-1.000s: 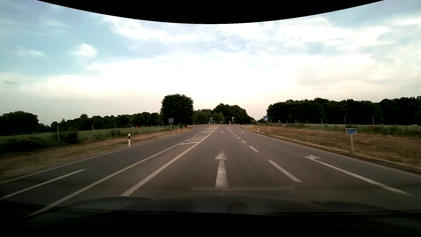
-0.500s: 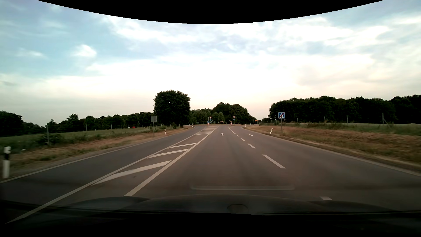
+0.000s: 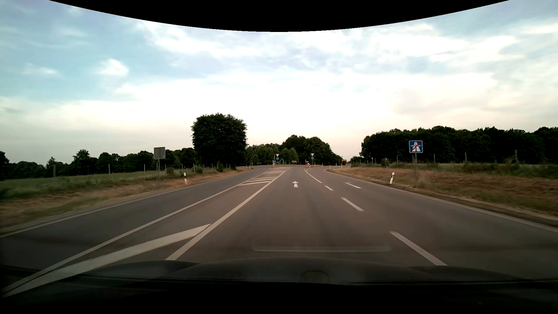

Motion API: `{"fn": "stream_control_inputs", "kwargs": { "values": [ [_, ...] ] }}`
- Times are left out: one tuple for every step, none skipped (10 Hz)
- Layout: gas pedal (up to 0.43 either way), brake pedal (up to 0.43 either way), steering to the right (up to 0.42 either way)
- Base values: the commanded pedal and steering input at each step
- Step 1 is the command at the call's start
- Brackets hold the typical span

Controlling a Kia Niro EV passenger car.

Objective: Follow the waypoints while adhering to traffic rules and regulations

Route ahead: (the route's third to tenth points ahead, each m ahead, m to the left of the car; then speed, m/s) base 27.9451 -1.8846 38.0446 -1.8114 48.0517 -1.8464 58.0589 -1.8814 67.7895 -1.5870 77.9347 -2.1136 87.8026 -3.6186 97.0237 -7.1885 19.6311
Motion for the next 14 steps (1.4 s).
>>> {"fn": "stream_control_inputs", "kwargs": {
  "values": [
    [0.0,0.195,-0.003],
    [0.0,0.201,-0.002],
    [0.0,0.207,-0.002],
    [0.0,0.22,-0.002],
    [0.0,0.22,-0.002],
    [0.0,0.226,-0.002],
    [0.0,0.226,-0.002],
    [0.0,0.232,-0.002],
    [0.0,0.232,-0.002],
    [0.0,0.238,-0.002],
    [0.0,0.244,-0.002],
    [0.0,0.25,-0.001],
    [0.0,0.262,-0.001],
    [0.0,0.268,0.0]
  ]
}}
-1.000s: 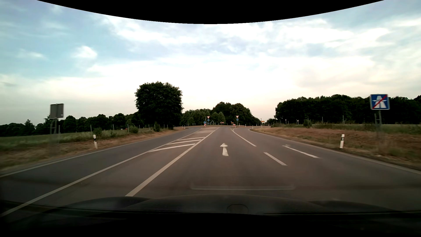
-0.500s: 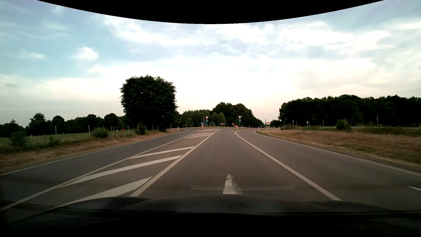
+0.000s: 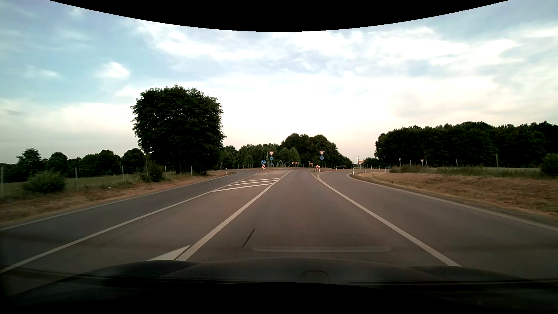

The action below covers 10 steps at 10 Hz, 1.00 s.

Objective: Follow the waypoints while adhering to traffic rules and regulations

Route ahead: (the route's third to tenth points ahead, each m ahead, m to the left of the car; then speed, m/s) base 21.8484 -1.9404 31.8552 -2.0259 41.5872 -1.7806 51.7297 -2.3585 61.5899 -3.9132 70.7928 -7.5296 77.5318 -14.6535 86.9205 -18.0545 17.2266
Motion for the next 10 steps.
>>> {"fn": "stream_control_inputs", "kwargs": {
  "values": [
    [0.0,0.274,0.0],
    [0.0,0.28,0.0],
    [0.0,0.28,0.001],
    [0.0,0.28,0.001],
    [0.0,0.28,0.002],
    [0.0,0.28,0.002],
    [0.0,0.28,0.003],
    [0.0,0.28,0.003],
    [0.0,0.28,0.003],
    [0.0,0.28,0.003]
  ]
}}
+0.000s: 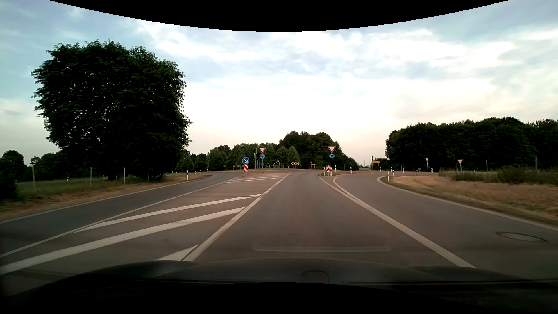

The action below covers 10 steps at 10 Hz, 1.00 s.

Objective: Follow the waypoints while adhering to traffic rules and regulations

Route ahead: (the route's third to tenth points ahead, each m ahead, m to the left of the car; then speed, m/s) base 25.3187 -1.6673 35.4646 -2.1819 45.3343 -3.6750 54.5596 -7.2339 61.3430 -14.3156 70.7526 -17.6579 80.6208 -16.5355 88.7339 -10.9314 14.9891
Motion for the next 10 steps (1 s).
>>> {"fn": "stream_control_inputs", "kwargs": {
  "values": [
    [0.0,0.28,0.003],
    [0.0,0.274,0.003],
    [0.0,0.28,0.004],
    [0.0,0.28,0.005],
    [0.0,0.28,0.006],
    [0.0,0.28,0.007],
    [0.0,0.28,0.007],
    [0.0,0.28,0.007],
    [0.0,0.28,0.007],
    [0.0,0.28,0.007]
  ]
}}
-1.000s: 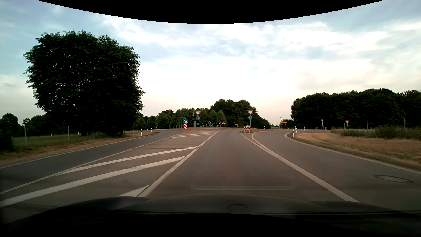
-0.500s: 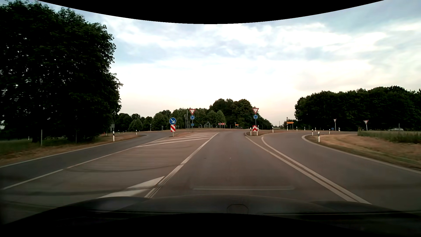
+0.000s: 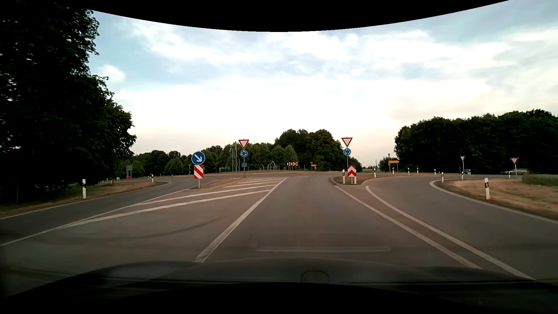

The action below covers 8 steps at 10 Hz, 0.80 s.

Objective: Follow the waypoints while adhering to traffic rules and regulations

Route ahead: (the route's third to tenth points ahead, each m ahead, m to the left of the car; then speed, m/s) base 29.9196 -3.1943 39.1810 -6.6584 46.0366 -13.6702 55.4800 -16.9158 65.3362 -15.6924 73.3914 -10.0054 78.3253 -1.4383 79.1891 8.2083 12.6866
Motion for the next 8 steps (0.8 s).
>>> {"fn": "stream_control_inputs", "kwargs": {
  "values": [
    [0.0,0.28,0.008],
    [0.0,0.28,0.008],
    [0.0,0.28,0.008],
    [0.0,0.28,0.008],
    [0.0,0.28,0.008],
    [0.0,0.28,0.01],
    [0.0,0.28,0.011],
    [0.0,0.28,0.012]
  ]
}}
